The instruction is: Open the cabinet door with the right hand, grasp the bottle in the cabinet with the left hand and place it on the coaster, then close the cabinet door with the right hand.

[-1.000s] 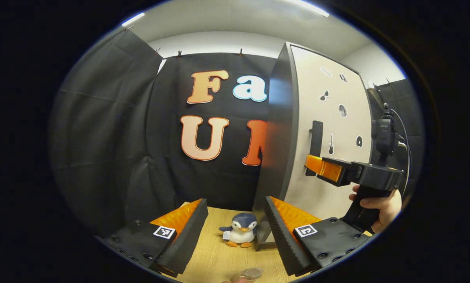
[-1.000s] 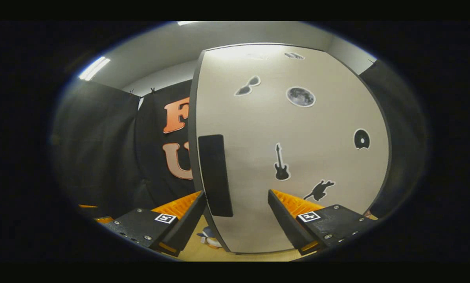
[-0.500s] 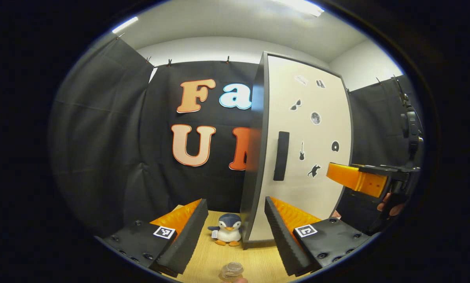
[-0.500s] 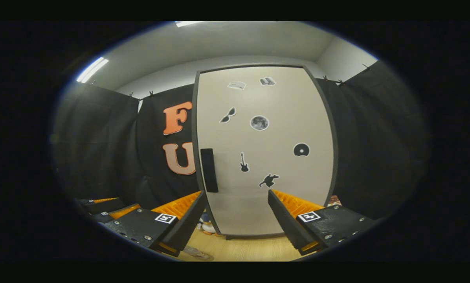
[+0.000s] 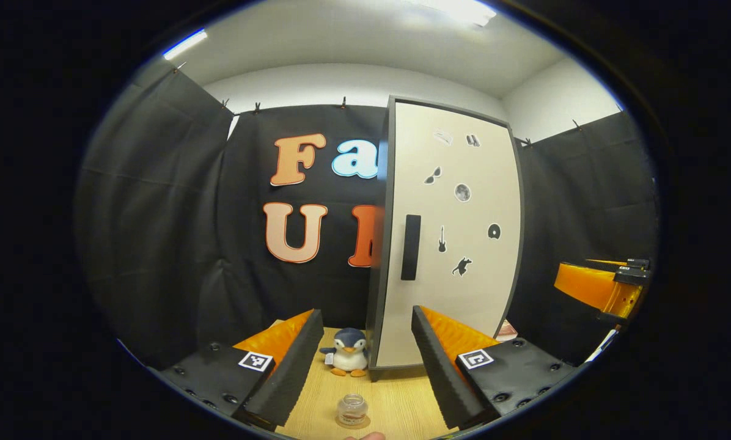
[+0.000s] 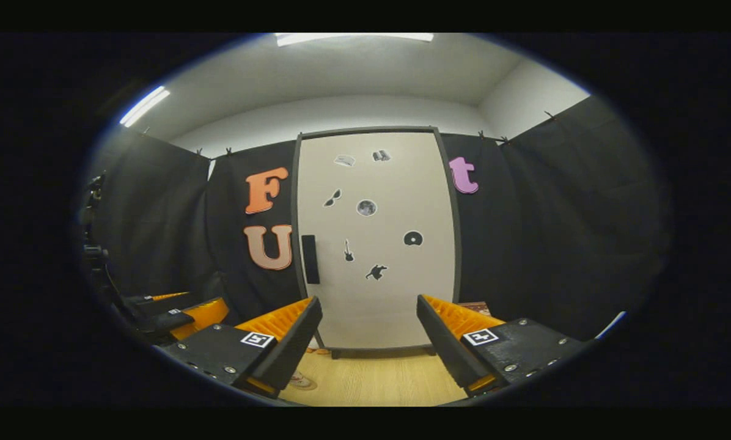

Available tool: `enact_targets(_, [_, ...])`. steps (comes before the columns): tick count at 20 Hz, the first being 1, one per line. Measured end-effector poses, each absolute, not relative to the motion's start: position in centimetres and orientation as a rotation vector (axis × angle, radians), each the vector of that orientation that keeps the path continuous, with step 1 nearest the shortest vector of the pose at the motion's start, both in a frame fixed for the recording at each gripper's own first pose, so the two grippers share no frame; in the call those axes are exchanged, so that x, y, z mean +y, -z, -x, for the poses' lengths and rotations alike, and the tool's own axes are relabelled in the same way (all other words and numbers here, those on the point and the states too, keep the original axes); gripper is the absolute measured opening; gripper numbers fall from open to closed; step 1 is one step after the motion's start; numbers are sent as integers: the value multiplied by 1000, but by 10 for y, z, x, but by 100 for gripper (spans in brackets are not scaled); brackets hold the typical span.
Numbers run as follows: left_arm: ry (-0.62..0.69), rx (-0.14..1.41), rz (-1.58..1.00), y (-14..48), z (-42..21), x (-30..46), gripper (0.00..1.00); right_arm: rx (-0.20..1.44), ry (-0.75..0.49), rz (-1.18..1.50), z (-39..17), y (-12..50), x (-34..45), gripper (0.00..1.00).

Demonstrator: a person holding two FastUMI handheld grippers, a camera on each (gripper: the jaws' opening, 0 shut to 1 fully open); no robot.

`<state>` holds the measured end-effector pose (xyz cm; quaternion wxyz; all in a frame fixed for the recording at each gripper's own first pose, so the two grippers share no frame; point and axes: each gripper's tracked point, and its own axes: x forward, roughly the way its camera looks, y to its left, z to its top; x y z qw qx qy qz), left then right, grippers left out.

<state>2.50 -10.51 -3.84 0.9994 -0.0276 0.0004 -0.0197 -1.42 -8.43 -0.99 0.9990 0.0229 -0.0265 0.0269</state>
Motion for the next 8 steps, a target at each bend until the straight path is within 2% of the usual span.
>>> enact_targets(8, [47,-26,26,25,6,-113,94,-72,-63,-34,47,3,-85,97])
